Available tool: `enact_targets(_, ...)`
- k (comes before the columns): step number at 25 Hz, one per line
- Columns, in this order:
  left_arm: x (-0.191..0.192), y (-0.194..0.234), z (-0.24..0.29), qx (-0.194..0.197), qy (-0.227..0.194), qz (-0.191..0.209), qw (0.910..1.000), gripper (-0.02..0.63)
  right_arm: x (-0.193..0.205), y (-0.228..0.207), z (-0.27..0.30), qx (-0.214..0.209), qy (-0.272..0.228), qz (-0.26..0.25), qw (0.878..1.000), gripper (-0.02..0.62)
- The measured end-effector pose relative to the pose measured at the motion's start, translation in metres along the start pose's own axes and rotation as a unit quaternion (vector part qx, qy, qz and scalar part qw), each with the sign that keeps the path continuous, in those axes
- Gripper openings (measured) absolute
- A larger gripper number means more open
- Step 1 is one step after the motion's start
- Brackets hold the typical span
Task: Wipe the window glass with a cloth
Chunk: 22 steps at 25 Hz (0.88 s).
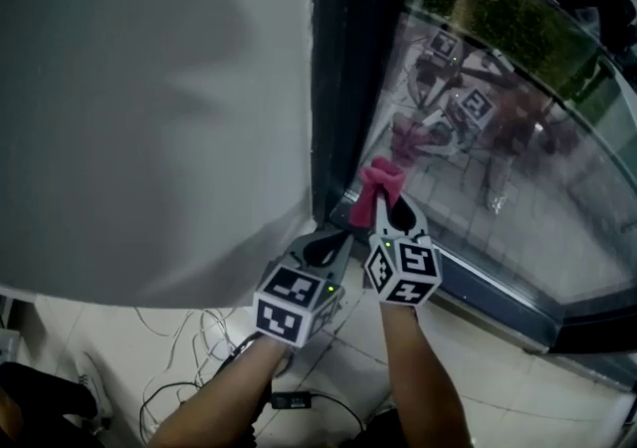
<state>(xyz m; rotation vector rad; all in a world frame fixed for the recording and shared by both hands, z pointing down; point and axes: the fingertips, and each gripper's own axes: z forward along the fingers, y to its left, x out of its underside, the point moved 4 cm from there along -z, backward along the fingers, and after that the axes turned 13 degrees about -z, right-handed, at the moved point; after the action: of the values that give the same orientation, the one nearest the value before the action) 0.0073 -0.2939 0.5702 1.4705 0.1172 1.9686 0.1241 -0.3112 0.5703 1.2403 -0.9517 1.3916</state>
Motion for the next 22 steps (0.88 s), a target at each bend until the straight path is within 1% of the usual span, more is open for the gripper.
enact_targets(2,-0.002,0.002,0.0,-0.001,-0.005,0.001,1.0,0.006,0.004,0.005,0.008,-0.001,0.001,0.003,1.0,0.054)
enact_targets(5,-0.003,0.003,0.002,-0.011,-0.01,-0.008,0.9999,0.006,0.012,0.008,0.018,0.001,0.006,0.012,1.0,0.054)
enact_targets(10,0.0,0.006,0.008,-0.023,0.002,-0.007,0.9997,0.006,0.021,-0.006,0.021,0.02,0.008,0.022,1.0,0.052)
enact_targets(13,0.002,0.006,0.011,-0.03,0.002,-0.005,0.9995,0.006,0.023,-0.022,0.015,0.044,0.007,0.017,0.999,0.052)
enact_targets(16,0.003,0.001,0.015,-0.03,0.001,-0.002,0.9996,0.006,0.022,-0.036,0.006,0.064,0.009,-0.001,0.998,0.052)
enact_targets(19,0.005,-0.003,0.018,-0.026,0.004,0.002,0.9996,0.006,0.023,-0.043,-0.003,0.074,0.013,-0.02,0.997,0.052)
enact_targets(22,0.008,-0.009,0.024,-0.023,0.01,0.004,0.9997,0.006,0.027,-0.051,-0.012,0.082,0.017,-0.026,0.996,0.052)
